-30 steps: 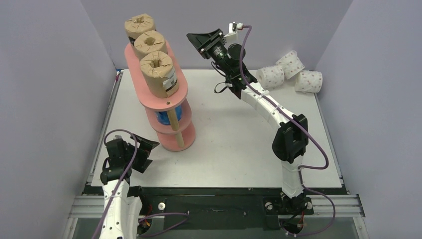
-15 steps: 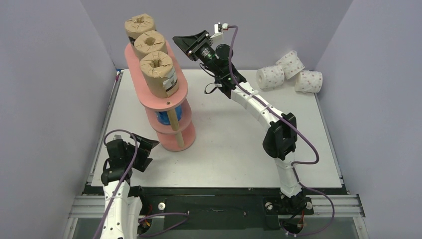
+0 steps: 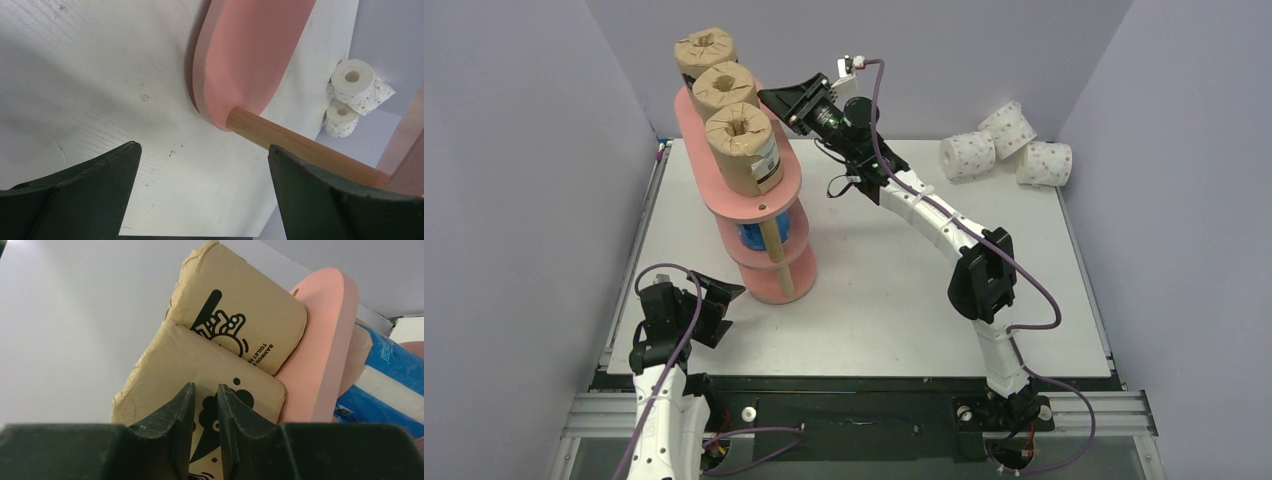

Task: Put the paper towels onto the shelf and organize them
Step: Adjust the paper towel on the shelf.

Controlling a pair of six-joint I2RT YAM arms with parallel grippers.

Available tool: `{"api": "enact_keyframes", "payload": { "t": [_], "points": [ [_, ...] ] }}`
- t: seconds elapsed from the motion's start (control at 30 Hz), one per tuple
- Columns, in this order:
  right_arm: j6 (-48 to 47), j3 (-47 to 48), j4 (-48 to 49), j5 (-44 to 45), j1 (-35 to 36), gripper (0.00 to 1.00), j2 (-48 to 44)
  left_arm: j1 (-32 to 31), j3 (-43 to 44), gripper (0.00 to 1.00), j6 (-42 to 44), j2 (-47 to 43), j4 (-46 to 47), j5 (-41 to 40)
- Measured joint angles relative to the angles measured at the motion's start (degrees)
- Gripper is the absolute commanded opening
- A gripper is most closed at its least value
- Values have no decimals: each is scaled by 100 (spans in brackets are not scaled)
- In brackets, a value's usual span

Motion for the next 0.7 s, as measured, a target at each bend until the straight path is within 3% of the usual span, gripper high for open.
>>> {"api": "enact_keyframes", "payload": {
  "t": [0.5,0.7],
  "points": [
    [-87,-232,-2,-72,125,20,-9,0,-72,100,-20,-68,48,76],
    [-13,-758,254,-72,13,21,-271,0,-72,100,-28,-127,46,76]
  ]
}}
